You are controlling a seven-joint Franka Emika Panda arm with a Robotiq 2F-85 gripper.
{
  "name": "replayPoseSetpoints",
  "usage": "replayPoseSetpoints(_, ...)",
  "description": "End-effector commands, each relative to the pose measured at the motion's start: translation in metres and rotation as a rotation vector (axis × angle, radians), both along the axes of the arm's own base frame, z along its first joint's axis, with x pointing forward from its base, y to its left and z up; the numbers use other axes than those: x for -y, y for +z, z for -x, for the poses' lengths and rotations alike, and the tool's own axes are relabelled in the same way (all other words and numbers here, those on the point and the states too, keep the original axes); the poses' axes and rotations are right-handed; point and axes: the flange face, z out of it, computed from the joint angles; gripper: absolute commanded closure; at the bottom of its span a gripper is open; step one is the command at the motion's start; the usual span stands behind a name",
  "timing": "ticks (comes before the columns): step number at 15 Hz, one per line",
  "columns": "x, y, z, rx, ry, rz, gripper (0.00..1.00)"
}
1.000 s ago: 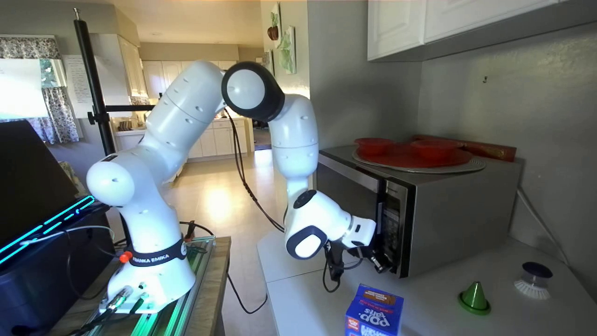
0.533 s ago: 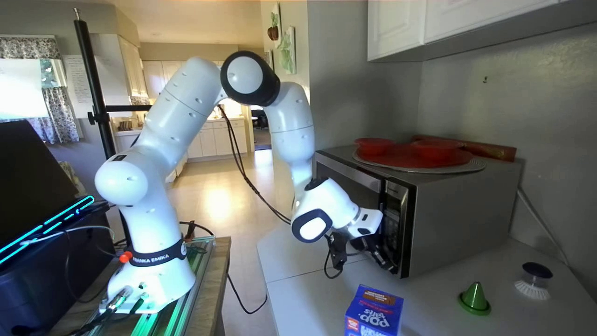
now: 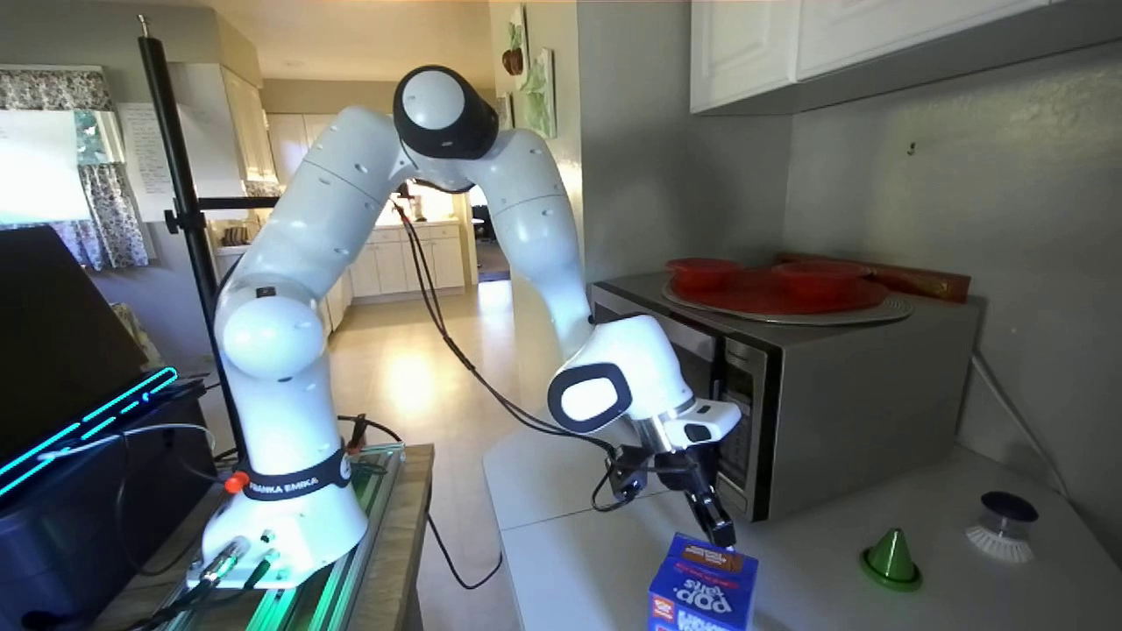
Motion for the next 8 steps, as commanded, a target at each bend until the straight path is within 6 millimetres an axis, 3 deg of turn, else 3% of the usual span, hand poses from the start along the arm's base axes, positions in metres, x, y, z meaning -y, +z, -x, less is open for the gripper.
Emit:
replayPoseSetpoints(1,0.007,0.014,0.02,-0.159,0.004,0.052,1.0)
replayPoseSetpoints(4,0.001,0.031,0.022,-0.236,0.033,0.05,1.0)
replayPoseSetpoints(8,-0.003,0.069,0.022,-0.306,0.067,-0.008,1.0)
